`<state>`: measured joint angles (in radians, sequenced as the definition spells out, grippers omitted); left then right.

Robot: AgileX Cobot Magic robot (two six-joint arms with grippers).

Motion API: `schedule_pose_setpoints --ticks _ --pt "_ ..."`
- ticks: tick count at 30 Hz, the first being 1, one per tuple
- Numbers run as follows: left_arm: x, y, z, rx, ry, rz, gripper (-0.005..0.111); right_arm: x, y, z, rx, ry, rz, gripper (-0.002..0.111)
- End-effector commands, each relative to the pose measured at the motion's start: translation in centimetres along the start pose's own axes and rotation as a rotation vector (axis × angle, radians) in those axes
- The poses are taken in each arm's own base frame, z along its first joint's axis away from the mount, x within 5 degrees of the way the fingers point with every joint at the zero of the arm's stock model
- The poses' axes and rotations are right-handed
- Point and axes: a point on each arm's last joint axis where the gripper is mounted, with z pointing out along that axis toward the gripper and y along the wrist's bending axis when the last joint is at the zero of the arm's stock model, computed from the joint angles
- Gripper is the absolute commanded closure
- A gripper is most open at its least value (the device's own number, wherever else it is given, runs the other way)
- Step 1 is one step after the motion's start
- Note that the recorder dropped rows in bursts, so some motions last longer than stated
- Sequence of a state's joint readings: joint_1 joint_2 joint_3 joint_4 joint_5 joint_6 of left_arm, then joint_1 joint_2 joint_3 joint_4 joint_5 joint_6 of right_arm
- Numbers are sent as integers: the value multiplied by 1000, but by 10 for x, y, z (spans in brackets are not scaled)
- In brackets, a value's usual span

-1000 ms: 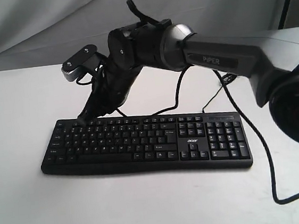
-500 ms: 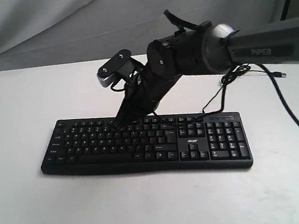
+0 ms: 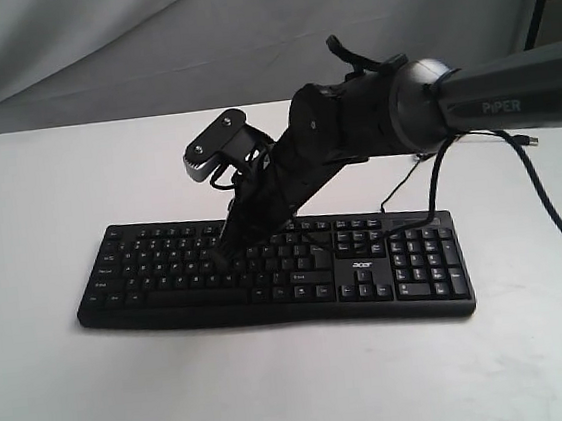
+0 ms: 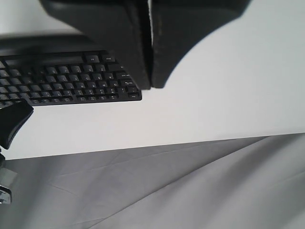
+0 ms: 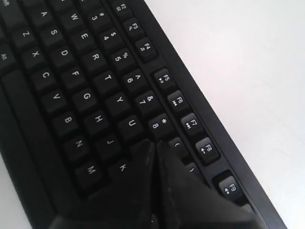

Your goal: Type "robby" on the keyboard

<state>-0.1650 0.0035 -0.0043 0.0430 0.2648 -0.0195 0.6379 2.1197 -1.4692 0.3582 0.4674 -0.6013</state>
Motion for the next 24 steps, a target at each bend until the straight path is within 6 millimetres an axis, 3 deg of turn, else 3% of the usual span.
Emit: schedule_pose_setpoints --ticks 1,24 --pt "1 0 0 5 -5 3 107 3 -1 2 7 8 -65 108" --pt "1 0 0 5 -5 3 107 12 0 16 -11 49 -106 108"
